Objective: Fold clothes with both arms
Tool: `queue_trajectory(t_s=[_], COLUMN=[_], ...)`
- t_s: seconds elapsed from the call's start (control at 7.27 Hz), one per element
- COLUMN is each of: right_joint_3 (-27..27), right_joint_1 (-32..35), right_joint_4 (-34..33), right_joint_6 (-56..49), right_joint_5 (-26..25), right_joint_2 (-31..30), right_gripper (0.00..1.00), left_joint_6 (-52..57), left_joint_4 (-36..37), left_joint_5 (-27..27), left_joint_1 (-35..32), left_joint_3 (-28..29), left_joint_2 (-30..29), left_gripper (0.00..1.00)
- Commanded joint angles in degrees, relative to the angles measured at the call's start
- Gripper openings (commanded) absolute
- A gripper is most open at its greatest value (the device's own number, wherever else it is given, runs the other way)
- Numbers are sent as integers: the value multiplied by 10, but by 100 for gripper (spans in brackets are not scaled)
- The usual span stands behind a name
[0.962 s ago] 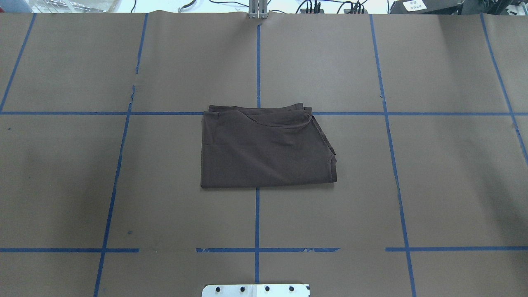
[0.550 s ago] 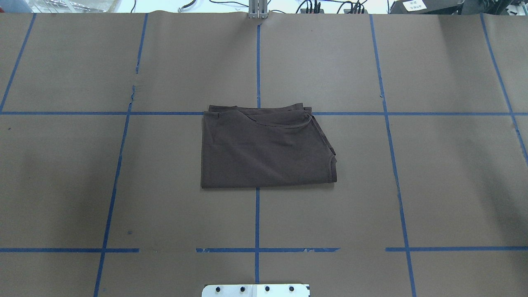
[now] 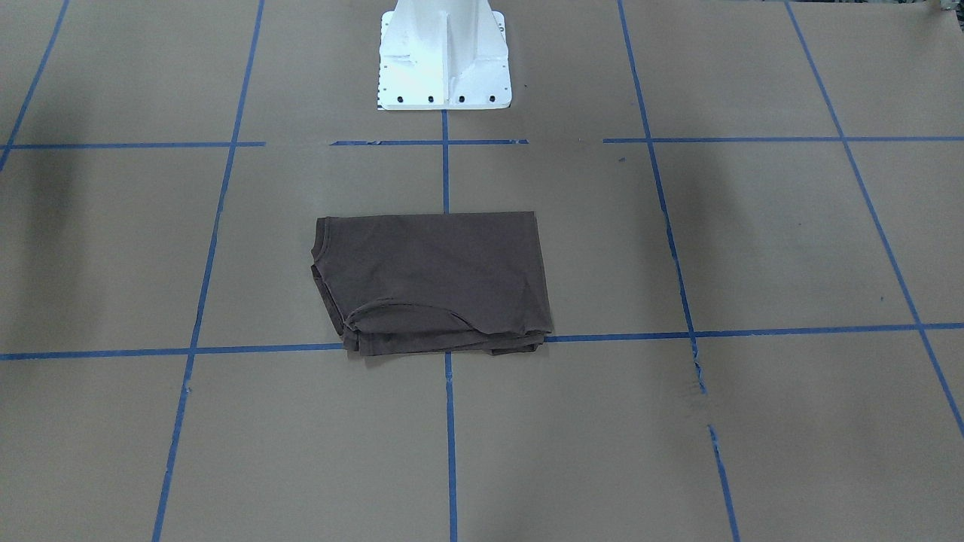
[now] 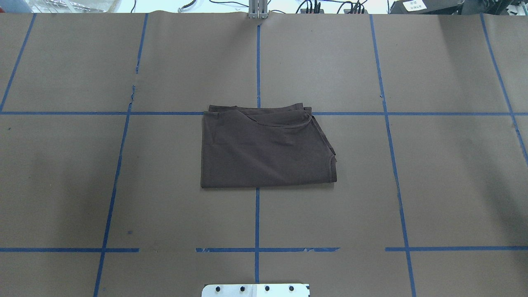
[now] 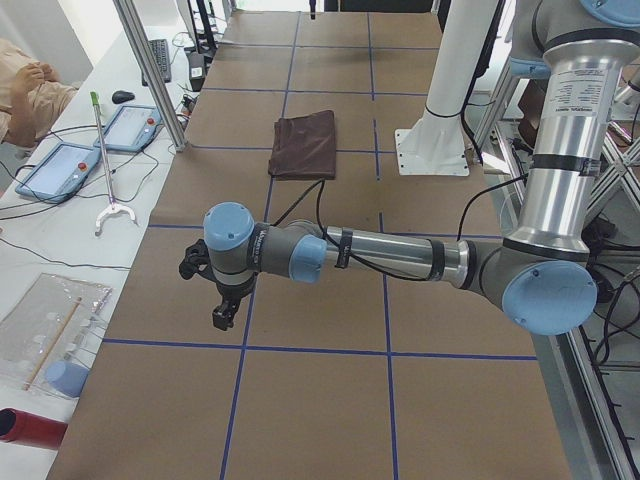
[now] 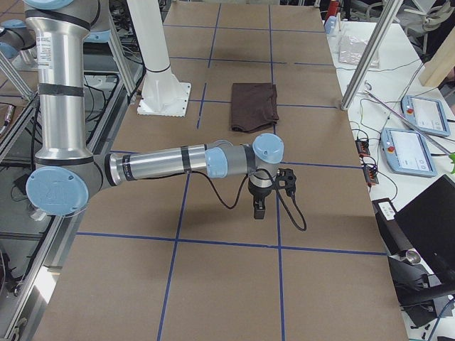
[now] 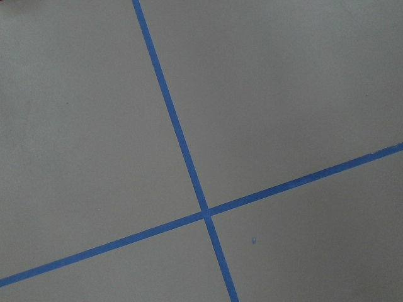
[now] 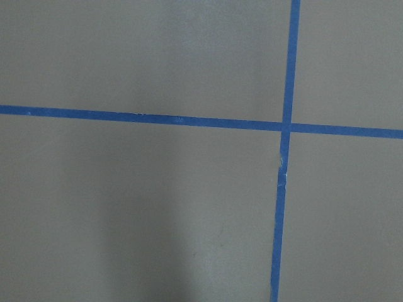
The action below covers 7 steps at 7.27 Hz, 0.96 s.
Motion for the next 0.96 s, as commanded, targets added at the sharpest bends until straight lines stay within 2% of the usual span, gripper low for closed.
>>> queue_trajectory(t_s=[0.0,0.14,0.82], right_joint_3=[-16,-17,-7], right_joint_1=[1,1,10], right_joint_4=[2,2,3], right_joint_6=[-5,-5,-8], right_joint_5=[24,22,17], right_joint_2=[3,3,11], right_gripper=[100,100,100], left_joint_6=[-52,-135,-138], left_joint_4=[24,20,20], left_joint_5=[-65,-61,-62], left_joint_1=[-1,3,4], left_joint_3=[-11,-25,-39], left_joint_2=[2,6,5], left_gripper=[100,100,100])
